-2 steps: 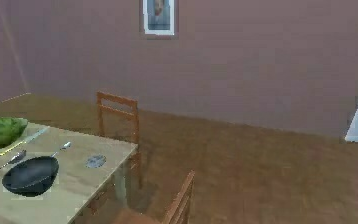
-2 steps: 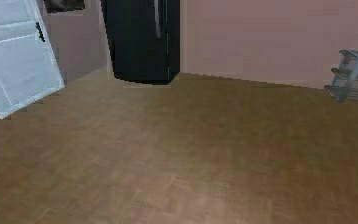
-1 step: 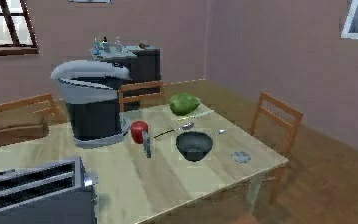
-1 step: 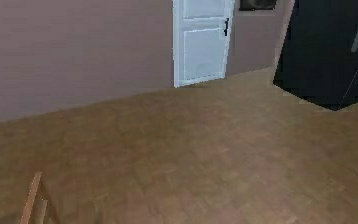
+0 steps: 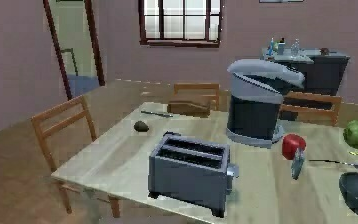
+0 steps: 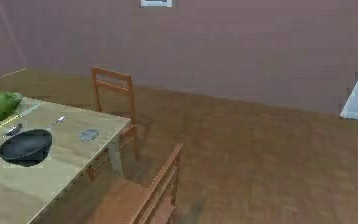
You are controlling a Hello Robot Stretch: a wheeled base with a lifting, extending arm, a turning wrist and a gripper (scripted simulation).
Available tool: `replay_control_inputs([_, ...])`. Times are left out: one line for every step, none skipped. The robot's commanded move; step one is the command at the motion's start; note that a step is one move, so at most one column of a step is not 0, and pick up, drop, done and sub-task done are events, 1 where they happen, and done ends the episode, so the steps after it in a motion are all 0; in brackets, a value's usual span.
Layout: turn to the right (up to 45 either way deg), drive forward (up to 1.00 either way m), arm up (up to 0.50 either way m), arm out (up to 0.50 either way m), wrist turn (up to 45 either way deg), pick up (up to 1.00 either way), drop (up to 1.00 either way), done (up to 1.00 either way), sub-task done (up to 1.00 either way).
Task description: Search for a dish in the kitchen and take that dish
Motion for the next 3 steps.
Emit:
replay_control_inputs([-36.0,0.00,0.00,0.00,0.0,0.00,0.00,0.00,0.00])
replay_control_inputs([0.0,0.00,0.50,0.00,0.0,0.00,0.00,0.00,0.00])
replay_control_inputs([0.0,0.00,0.38,0.00,0.0,0.00,0.00,0.00,0.00])
